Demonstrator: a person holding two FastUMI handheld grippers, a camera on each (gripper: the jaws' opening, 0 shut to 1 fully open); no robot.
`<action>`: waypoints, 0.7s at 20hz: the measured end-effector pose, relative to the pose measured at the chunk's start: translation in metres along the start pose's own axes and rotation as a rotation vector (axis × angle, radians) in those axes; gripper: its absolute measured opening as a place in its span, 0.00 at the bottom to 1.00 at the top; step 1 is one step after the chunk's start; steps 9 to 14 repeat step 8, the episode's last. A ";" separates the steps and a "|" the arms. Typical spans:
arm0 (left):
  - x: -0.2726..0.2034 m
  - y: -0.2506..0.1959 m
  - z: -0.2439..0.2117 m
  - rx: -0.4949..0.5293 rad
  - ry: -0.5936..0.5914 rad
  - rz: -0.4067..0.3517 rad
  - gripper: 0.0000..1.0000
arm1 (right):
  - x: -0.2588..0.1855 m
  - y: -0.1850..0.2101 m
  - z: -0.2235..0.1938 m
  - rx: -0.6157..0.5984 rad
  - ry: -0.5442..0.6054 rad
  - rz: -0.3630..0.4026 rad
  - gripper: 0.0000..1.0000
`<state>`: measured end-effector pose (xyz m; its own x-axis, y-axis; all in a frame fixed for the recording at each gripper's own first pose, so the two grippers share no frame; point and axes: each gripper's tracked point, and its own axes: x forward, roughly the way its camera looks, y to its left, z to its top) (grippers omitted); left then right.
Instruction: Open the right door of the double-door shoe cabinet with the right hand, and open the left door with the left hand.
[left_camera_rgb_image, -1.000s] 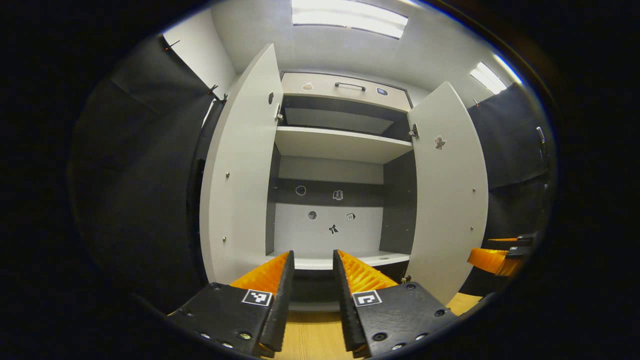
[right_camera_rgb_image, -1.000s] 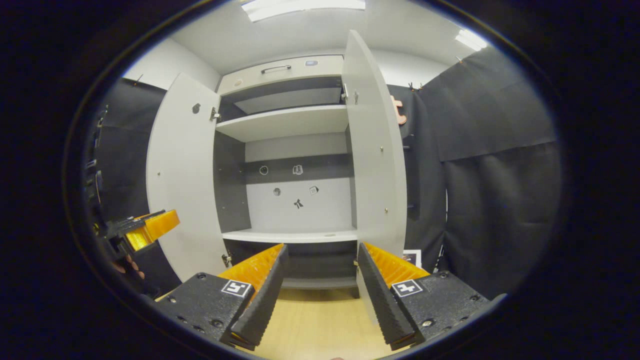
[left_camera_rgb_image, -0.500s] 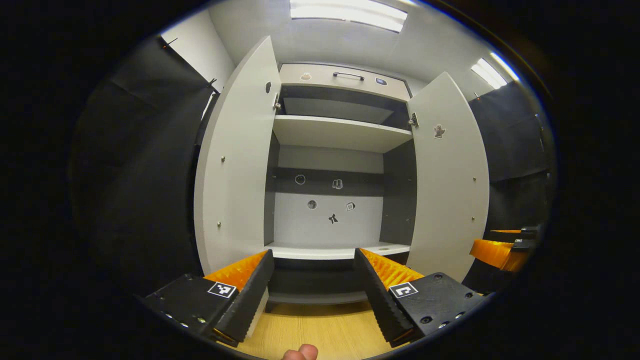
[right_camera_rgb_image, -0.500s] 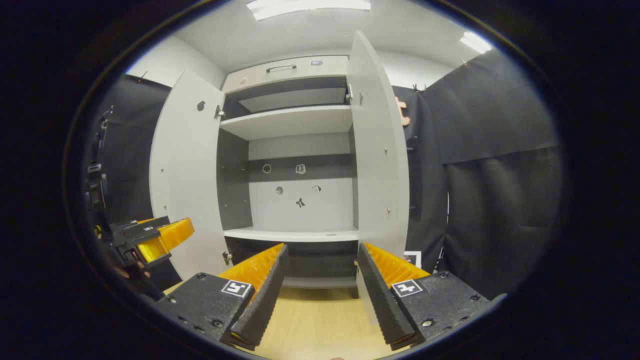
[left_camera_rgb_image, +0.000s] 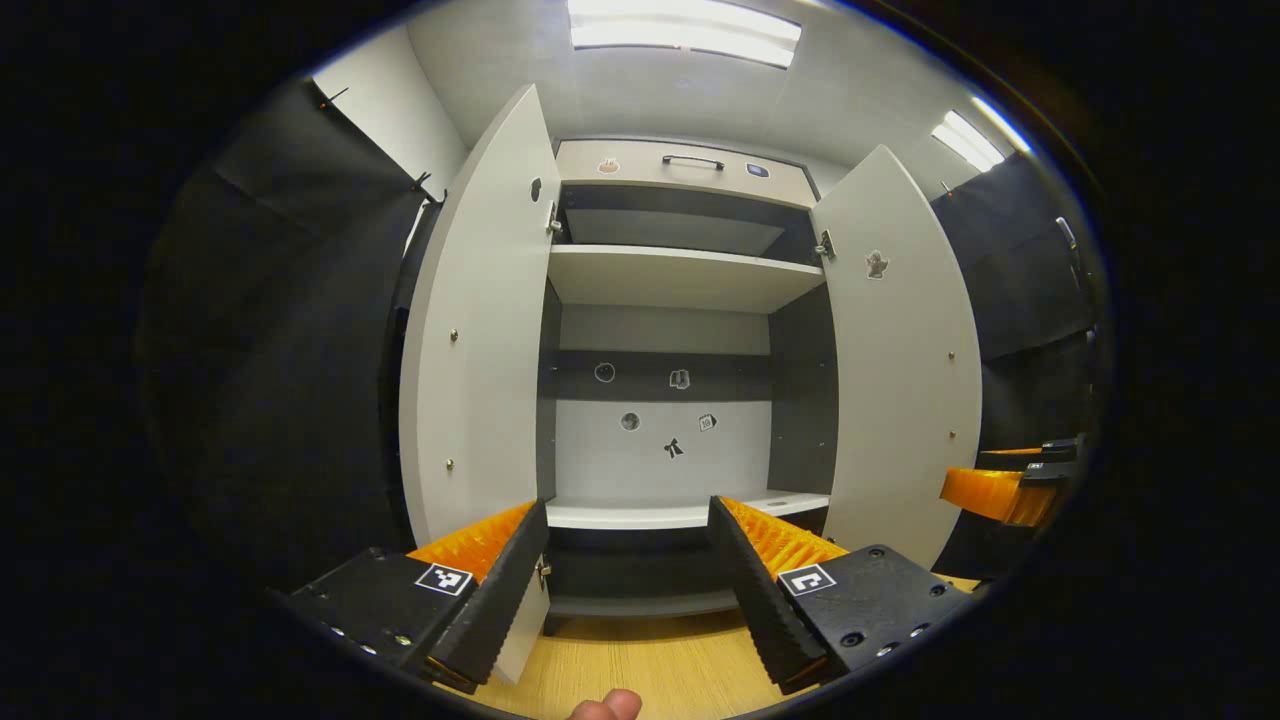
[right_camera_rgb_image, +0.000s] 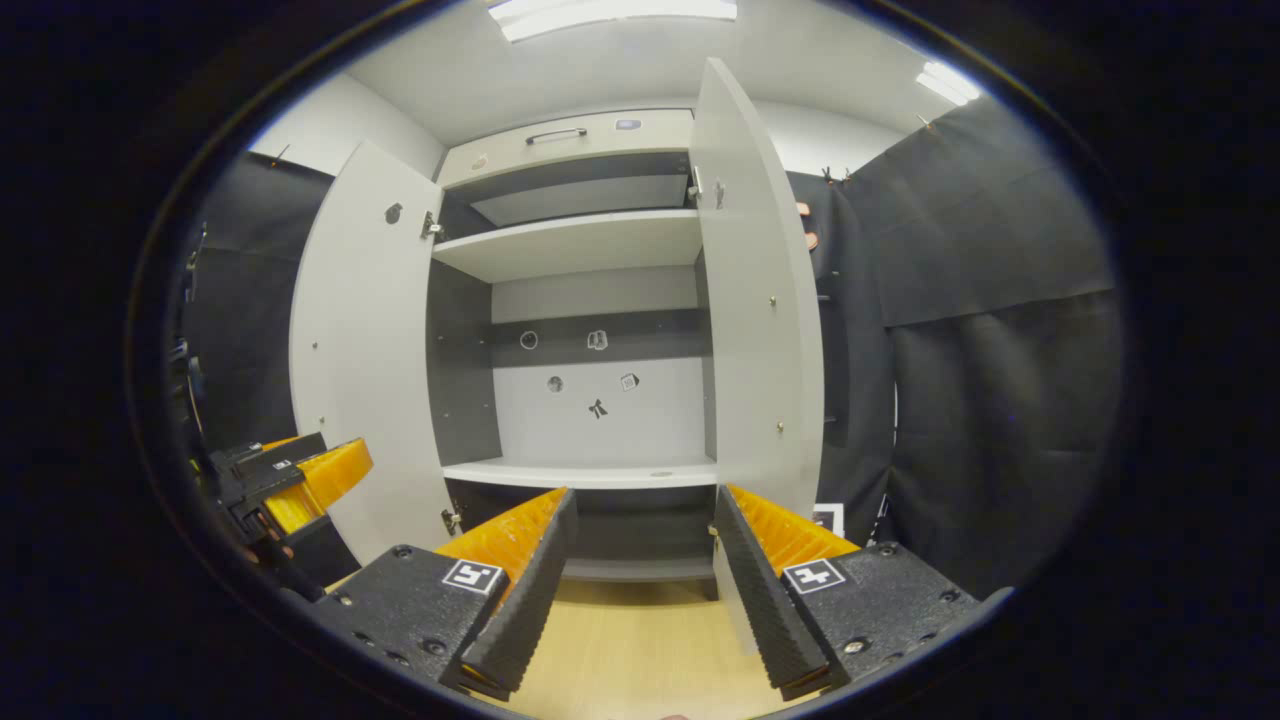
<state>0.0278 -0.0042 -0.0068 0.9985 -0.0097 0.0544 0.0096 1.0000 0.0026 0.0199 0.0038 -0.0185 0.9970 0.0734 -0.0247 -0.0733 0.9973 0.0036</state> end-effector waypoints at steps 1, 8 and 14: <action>0.000 -0.002 -0.001 -0.004 -0.002 -0.006 0.95 | 0.000 0.002 0.001 -0.002 -0.004 0.001 0.87; 0.002 -0.004 -0.005 0.006 -0.009 -0.003 0.95 | 0.007 0.016 0.000 -0.037 0.005 0.024 0.87; 0.002 -0.004 -0.005 0.006 -0.009 -0.003 0.95 | 0.007 0.016 0.000 -0.037 0.005 0.024 0.87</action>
